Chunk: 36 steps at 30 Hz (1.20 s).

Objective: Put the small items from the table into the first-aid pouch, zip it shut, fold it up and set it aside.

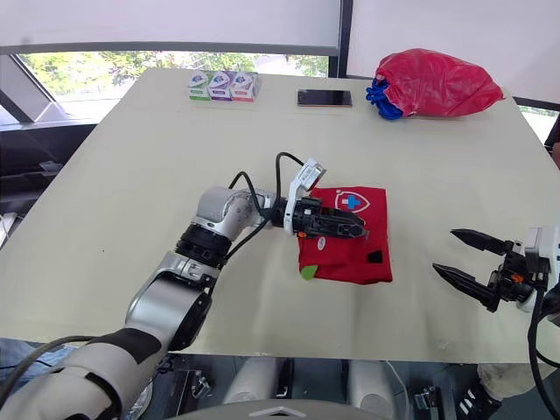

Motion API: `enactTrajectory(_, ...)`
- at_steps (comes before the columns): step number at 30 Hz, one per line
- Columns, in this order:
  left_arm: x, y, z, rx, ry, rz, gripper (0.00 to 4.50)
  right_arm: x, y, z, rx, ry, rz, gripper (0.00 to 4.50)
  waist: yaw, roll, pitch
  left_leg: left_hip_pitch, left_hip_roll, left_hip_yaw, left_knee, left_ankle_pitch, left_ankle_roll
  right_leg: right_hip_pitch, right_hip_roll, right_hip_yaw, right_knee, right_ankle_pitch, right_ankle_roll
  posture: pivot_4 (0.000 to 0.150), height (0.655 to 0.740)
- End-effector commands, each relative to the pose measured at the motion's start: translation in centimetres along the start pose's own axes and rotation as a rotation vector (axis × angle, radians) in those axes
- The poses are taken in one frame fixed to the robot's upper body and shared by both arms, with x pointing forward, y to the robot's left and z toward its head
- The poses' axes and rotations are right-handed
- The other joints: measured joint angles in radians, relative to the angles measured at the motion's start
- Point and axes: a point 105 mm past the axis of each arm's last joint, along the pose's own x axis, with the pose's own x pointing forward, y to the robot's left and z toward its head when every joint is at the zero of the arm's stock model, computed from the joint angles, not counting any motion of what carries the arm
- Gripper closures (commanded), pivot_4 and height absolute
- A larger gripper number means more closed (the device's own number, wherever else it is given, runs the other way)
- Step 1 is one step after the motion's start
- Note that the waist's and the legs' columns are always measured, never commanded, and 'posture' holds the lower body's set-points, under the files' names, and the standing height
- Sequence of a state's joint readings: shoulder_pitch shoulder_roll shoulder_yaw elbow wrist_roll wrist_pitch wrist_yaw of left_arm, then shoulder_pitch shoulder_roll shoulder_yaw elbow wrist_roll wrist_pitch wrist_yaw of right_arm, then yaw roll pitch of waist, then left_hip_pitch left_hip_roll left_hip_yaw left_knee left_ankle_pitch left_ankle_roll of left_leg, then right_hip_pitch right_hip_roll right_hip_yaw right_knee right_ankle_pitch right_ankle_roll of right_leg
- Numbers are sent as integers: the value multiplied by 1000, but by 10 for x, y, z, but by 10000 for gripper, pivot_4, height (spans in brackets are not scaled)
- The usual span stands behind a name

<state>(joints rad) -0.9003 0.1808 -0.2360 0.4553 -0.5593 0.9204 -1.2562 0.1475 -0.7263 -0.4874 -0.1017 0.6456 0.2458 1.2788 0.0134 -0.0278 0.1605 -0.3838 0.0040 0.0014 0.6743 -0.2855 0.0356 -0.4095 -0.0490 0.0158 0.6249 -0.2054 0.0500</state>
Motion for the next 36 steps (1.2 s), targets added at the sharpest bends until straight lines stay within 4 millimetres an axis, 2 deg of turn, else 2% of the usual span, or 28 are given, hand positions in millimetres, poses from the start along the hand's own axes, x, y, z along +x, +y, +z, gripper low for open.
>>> enactTrajectory(1,8,4,8,147,-16,41,1550,-1,-2,5,-36,-11,-7,0,0,0,0,0,0,0,0,0,0,0,0,0,0,0,0,1500,7400)
enactTrajectory(6,20,5,-1,295,40,46,1550,0,-3,5,-42,-13,-18,0,0,0,0,0,0,0,0,0,0,0,0,0,0,0,0,1500,7400)
enactTrajectory(7,23,5,-6,331,61,40,7059,0,-3,5,-42,-12,-20,0,0,0,0,0,0,0,0,0,0,0,0,0,0,0,0,1500,7400)
enactTrajectory(9,28,5,-15,381,88,23,13833,-1,-3,3,-43,-9,-25,0,0,1,-1,0,0,0,0,0,0,0,0,1,0,0,0,1500,7400)
enactTrajectory(11,31,5,-22,423,114,7,26037,-1,-3,2,-44,-8,-28,0,1,1,-1,0,0,0,0,0,0,0,0,0,0,0,0,1500,7400)
enactTrajectory(12,32,5,-26,443,126,1,27029,-2,-3,2,-44,-7,-29,0,1,1,-1,0,0,0,0,0,0,0,0,0,0,0,0,1500,7400)
enactTrajectory(14,35,6,-36,510,180,-9,34303,-2,-3,1,-45,-7,-32,0,1,1,-1,0,0,0,0,0,0,1,0,0,0,0,0,1500,7400)
enactTrajectory(16,38,11,-47,571,235,-4,44187,-2,-3,0,-46,-7,-35,0,1,3,-2,1,0,0,0,0,0,1,0,1,0,0,0,1500,7400)
enactTrajectory(20,38,23,-70,674,370,2,44674,-2,-4,-1,-49,-8,-38,0,2,4,-3,1,-1,0,0,0,0,1,0,1,0,0,0,1500,7400)
enactTrajectory(25,40,26,-88,620,429,-32,44674,-3,-4,-2,-45,-9,-41,0,2,6,-5,2,-1,0,1,0,1,3,0,1,0,-1,-2,1500,7400)
enactTrajectory(33,38,29,-95,588,491,-58,44674,-2,-4,-4,-40,-8,-37,0,2,9,-8,2,-1,-2,2,-1,1,4,0,1,-1,-1,-1,1500,7400)
enactTrajectory(36,34,24,-100,569,538,-123,44674,-2,-4,-6,-41,-5,-34,0,2,10,-9,2,-1,-2,2,-1,2,5,0,1,-1,-1,-1,1500,7400)
